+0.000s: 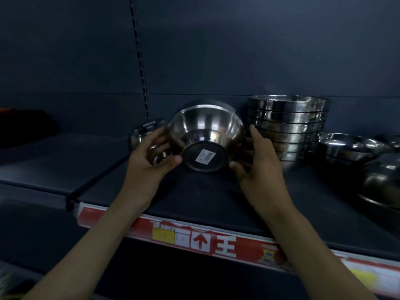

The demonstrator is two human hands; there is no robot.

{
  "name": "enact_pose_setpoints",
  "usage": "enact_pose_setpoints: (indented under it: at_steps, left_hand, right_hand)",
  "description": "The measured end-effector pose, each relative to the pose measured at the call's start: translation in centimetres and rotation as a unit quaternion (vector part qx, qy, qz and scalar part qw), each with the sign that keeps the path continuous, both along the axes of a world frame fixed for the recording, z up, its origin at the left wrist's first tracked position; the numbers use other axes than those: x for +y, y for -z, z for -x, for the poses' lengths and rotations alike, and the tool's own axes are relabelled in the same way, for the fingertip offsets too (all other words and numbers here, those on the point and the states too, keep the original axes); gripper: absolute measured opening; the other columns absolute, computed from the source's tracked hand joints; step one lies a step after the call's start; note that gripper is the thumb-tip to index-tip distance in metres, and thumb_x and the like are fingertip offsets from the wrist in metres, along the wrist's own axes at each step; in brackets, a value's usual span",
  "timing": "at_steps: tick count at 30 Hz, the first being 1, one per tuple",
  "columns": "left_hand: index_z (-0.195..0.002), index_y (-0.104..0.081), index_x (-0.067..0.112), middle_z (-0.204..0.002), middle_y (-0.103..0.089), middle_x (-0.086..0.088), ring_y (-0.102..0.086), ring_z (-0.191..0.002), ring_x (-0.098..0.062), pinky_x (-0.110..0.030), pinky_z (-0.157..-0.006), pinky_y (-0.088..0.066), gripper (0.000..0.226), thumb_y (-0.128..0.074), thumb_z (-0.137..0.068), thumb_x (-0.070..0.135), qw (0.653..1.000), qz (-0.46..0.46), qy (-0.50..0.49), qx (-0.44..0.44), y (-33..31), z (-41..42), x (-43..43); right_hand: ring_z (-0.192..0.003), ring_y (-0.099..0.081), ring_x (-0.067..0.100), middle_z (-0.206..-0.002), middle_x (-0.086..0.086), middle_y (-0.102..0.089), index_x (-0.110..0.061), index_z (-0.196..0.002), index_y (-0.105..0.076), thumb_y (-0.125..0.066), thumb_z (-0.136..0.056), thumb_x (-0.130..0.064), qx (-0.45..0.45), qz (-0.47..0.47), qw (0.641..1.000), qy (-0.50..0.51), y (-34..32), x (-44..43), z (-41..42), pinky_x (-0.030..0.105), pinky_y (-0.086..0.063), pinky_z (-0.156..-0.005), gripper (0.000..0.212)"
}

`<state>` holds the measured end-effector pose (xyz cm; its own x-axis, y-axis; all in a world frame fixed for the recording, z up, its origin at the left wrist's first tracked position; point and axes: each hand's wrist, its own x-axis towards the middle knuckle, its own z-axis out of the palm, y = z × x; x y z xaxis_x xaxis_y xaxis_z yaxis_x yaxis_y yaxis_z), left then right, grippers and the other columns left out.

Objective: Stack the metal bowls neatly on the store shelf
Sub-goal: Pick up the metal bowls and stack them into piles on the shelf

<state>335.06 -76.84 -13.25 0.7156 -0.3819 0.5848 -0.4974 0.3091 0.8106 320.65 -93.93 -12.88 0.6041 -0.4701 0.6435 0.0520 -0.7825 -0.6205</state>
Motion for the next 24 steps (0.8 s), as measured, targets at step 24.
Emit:
enact_pose_setpoints:
  at_steps: [24]
  left_hand:
    - [-0.120, -0.063, 0.034, -0.107, -0.062, -0.001, -0.061, -0.095, -0.016, -0.028, -0.080, -0.046, 0.072, -0.053, -0.058, -0.002, 0.991, -0.035, 0.108, 0.064, 0.5, -1.0, -0.3]
  right_hand:
    - [-0.093, -0.037, -0.004, -0.114, 0.000, -0.042, -0.013, -0.123, -0.052, -0.055, -0.070, 0.015, -0.017, 0.001, 1.000, 0.011, 0.4, -0.6, -0.4, -0.006, -0.028, -0.087, 0.061]
